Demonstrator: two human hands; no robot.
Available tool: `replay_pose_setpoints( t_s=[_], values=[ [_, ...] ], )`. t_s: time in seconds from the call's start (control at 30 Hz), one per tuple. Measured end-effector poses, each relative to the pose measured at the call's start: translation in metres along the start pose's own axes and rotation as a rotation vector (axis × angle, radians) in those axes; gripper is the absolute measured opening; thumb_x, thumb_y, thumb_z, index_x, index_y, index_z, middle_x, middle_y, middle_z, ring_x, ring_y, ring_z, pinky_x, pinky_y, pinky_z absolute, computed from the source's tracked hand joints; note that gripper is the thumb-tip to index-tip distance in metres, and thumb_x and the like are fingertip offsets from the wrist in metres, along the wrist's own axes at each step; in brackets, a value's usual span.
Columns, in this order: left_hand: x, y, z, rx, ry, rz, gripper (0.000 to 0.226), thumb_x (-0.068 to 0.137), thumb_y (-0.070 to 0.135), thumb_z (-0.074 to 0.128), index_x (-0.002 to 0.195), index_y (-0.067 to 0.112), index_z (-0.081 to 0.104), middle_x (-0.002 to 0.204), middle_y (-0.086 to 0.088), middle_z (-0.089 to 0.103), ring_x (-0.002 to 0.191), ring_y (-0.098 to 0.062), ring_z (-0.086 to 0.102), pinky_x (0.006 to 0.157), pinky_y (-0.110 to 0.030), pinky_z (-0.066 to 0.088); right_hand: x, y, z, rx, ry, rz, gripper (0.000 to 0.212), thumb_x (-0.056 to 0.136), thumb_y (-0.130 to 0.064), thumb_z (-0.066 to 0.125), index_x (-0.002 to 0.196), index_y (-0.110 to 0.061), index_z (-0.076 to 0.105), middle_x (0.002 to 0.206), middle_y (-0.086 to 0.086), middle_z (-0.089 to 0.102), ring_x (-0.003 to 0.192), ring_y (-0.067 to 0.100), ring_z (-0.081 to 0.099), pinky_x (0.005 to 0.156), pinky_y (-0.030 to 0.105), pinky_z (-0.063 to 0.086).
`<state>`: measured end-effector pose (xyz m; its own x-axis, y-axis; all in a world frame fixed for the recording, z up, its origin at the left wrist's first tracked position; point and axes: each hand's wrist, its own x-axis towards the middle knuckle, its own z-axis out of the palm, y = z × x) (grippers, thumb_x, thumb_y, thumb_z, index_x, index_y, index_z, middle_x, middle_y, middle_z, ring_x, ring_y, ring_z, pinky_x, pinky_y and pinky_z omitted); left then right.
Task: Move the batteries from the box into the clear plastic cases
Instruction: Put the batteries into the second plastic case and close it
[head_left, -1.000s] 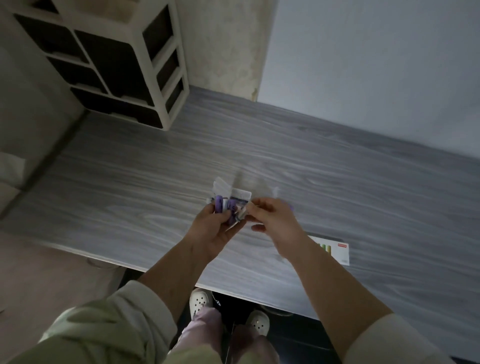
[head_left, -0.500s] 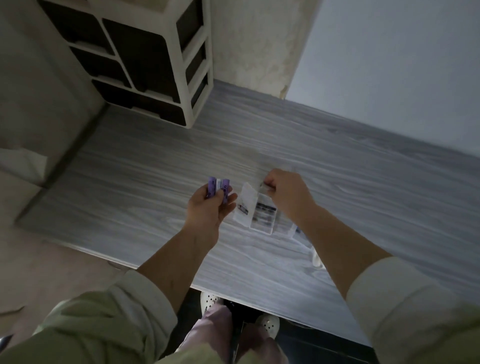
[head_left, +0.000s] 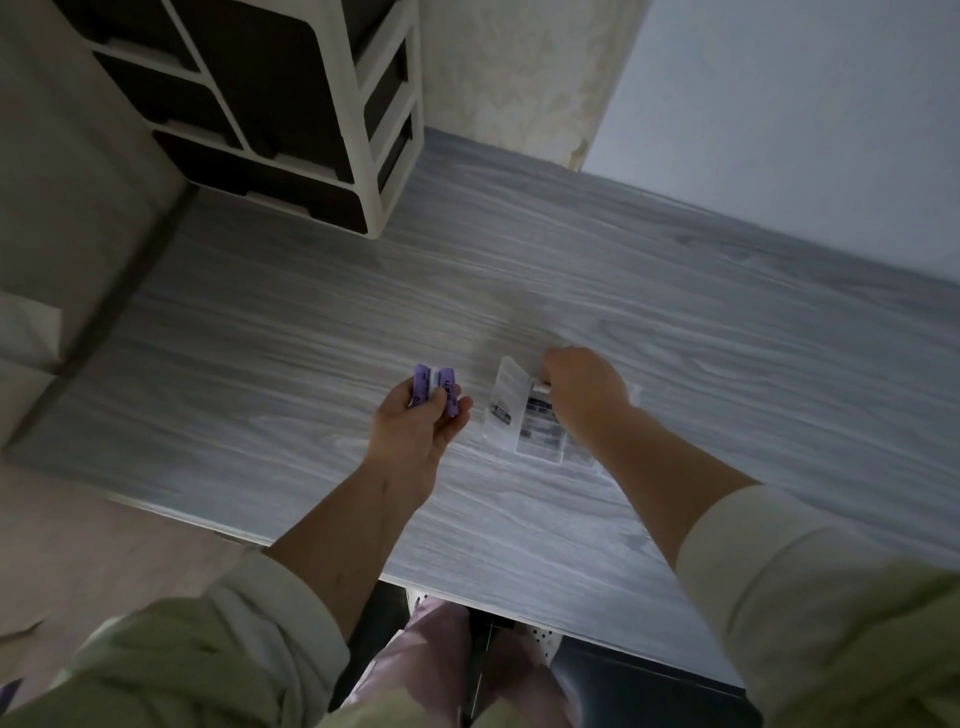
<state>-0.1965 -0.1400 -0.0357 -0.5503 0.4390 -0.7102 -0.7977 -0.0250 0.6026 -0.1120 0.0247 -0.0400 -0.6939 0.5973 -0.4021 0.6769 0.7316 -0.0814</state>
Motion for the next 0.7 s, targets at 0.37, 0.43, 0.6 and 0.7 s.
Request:
replay_pose_setpoints(
  t_s=[0.37,0.43,0.6,0.7],
  values=[
    [-0.005,0.005,0.021,0.021,-0.039,0.044,0.033,0.095,-0.002,0.049,0.128,-0.004,0.052,0.089,-0.013,0.06,0.082,-0.021,0.067,0.069,-0.025,0.06,-0.003,0.001,-0.011,0.557,0.093,0.023,0.008,0.083,-0.016,0.07,0.085,-0.018,0.063,0.082,-0.004,0.063,0.071,0.009,0.058,0.063,0.018,0.043],
    [-0.008,0.005,0.03,0.02,-0.052,0.05,0.033,0.095,-0.002,0.05,0.127,-0.004,0.052,0.093,-0.014,0.062,0.084,-0.022,0.068,0.071,-0.026,0.06,-0.009,-0.004,-0.03,0.943,-0.04,0.05,0.002,0.085,-0.017,0.069,0.085,-0.017,0.067,0.079,-0.002,0.067,0.067,0.007,0.061,0.062,0.017,0.048],
    [-0.011,0.004,0.048,0.035,-0.096,0.041,0.035,0.092,-0.003,0.054,0.127,-0.006,0.053,0.107,-0.018,0.065,0.082,-0.018,0.07,0.075,-0.028,0.06,-0.023,-0.004,-0.053,1.083,-0.249,-0.012,0.007,0.085,-0.023,0.07,0.088,-0.017,0.072,0.081,0.001,0.072,0.073,0.009,0.064,0.065,0.022,0.049],
    [-0.012,0.002,0.054,0.043,-0.099,0.027,0.035,0.092,-0.003,0.055,0.127,-0.007,0.053,0.107,-0.017,0.065,0.081,-0.017,0.069,0.077,-0.029,0.06,-0.026,0.0,-0.056,1.084,-0.219,0.008,0.006,0.081,-0.022,0.073,0.085,-0.017,0.073,0.084,0.005,0.073,0.076,0.01,0.063,0.067,0.023,0.049]
  ],
)
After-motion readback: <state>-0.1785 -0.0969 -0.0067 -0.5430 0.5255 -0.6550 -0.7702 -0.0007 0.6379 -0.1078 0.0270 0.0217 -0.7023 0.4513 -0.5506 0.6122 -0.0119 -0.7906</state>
